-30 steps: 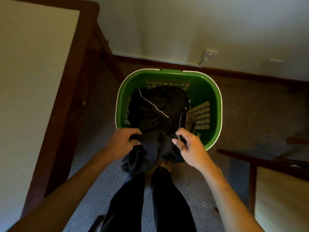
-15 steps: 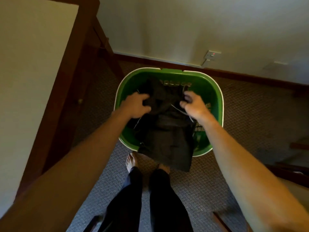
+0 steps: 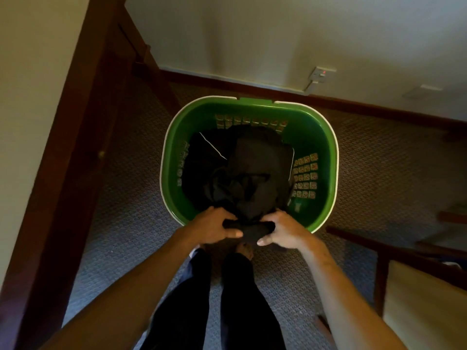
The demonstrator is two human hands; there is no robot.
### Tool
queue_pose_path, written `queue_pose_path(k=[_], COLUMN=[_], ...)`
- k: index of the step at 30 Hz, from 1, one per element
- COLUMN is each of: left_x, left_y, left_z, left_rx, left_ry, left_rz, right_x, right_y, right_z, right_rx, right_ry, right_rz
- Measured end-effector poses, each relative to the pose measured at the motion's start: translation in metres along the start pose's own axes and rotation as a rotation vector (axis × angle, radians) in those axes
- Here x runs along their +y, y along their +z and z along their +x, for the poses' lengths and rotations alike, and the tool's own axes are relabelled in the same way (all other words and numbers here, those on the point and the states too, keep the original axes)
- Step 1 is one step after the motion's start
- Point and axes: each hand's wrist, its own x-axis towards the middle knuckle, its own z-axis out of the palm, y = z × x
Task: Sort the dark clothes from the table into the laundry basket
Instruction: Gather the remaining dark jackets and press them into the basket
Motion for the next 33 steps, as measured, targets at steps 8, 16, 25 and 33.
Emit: queue_pose_path(k=[8, 16, 25, 33], left_x=[0.056, -0.007, -0.113, -0.16], left_y=[-0.088, -0.052, -0.014, 0.015], left_z=[0.002, 0.094, 0.231, 0.297], left_rx=[0.672, 0.366, 0.338, 0.251], left_ry=[0.058, -0.09, -0.111, -0.173], left_rz=[0.483, 0.59, 0.604, 0.625], right_x=[-0.052, -0.024, 0.06, 0.103], right_y=[-0.063, -0.018, 0.024, 0.067], right_z=[0.007, 0.114, 0.248, 0.321], right_rx=[0.821, 0.508, 0.489, 0.588], right_ry=[-0.278, -0.179, -0.085, -0.08], right_rz=[-0.098, -0.426, -0.417, -0.473])
